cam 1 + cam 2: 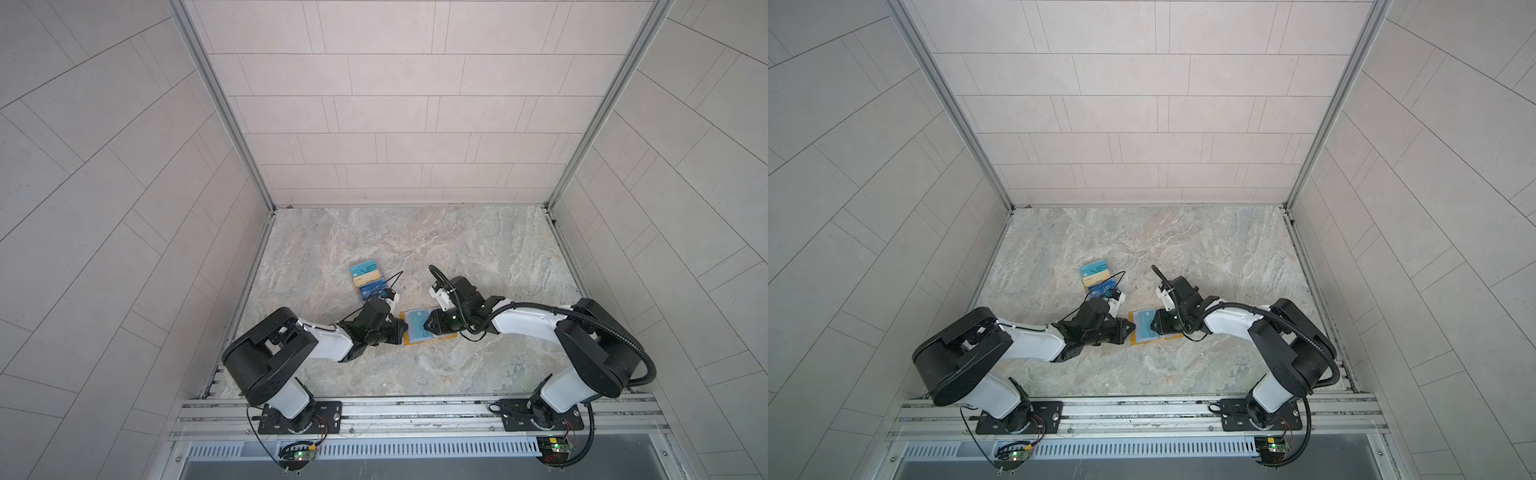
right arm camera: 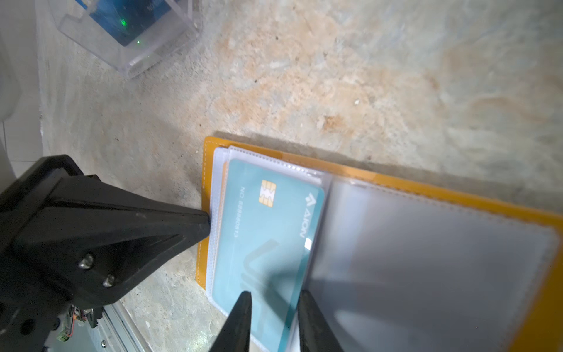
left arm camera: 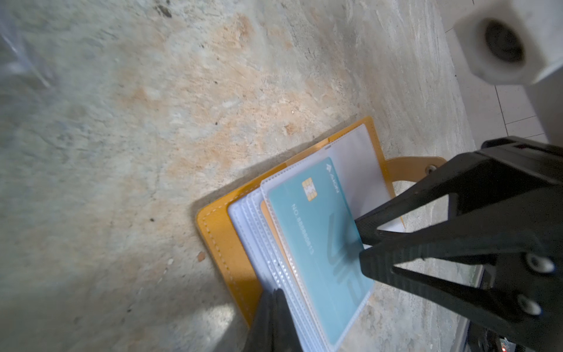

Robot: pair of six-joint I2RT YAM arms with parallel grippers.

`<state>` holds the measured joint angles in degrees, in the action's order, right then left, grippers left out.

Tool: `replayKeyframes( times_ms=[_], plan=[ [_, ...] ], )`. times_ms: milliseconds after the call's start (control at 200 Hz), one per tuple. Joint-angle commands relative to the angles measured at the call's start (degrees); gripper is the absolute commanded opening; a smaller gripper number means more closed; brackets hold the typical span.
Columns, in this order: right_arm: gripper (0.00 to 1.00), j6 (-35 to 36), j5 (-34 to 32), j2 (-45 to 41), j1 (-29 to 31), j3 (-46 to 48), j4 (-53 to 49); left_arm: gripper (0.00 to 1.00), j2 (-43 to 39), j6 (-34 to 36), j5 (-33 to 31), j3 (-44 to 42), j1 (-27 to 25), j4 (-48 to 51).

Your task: Take the credit cards out of the card holder

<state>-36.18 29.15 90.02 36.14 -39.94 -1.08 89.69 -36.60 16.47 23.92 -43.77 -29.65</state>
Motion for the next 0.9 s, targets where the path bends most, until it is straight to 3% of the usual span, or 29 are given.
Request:
replayKeyframes(
  times_ms=[0, 591, 896],
  plan=[
    [0.29, -1.7, 2.8, 0.5, -0.7, 1.2, 3.1, 0.0, 1.2, 1.2, -0.7, 0.4, 0.1, 4.6],
    [0.28, -7.9, 12.7, -2.0, -4.2, 6.0, 14.1, 0.0, 1.9, 1.4, -1.0, 0.5, 0.1, 4.9],
    [0.28, -5.5, 8.2, -1.8, -4.2, 5.1, 9.0, 0.0, 1.9, 1.4, -1.0, 0.6, 0.1, 4.9]
  ],
)
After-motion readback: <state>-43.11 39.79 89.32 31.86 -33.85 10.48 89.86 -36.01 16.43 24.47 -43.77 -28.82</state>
